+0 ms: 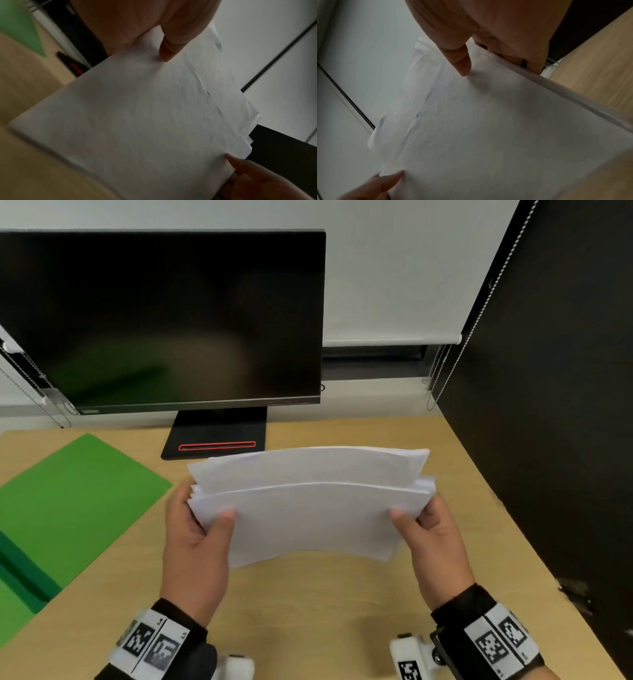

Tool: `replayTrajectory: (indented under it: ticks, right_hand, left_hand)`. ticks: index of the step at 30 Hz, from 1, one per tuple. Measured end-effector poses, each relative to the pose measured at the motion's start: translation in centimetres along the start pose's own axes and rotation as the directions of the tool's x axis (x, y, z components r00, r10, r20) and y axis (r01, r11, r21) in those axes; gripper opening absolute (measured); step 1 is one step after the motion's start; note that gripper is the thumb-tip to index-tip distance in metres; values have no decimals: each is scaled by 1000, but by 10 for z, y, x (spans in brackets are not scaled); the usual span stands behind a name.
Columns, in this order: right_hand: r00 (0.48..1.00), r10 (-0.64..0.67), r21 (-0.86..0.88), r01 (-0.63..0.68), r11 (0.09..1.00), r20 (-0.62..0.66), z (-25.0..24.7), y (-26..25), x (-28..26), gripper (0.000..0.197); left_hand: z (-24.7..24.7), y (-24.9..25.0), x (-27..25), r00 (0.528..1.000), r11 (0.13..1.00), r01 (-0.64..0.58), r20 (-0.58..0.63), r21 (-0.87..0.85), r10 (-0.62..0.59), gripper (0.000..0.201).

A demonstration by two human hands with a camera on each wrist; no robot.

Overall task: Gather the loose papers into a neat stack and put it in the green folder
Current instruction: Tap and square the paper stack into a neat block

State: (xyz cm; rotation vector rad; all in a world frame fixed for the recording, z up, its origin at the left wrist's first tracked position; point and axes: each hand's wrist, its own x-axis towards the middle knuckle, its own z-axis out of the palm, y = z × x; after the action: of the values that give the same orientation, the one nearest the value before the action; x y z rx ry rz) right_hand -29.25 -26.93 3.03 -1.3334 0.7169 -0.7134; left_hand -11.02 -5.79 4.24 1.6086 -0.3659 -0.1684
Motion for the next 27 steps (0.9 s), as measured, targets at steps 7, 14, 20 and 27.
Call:
replayTrajectory:
  ticks: [7, 14, 20, 27]
  right_hand:
    - [996, -88, 10, 88, 996, 30, 9, -13, 0, 49]
    - [975, -219, 111, 213, 971, 43, 16, -46, 4, 48]
    - [967, -246, 161, 234, 959, 60, 19, -62, 17, 15]
    - [980, -185, 302, 198, 932, -70, 14, -59, 31, 12]
  left_hand:
    - [-1, 21, 3, 953, 909, -294, 160, 294, 257, 41]
    - [-2, 21, 4, 948, 893, -312, 171, 323, 269, 61]
    - [-4, 17, 10, 938, 893, -334, 200, 302, 283, 65]
    - [-5, 14, 9, 967, 953, -228, 158, 197, 199, 61]
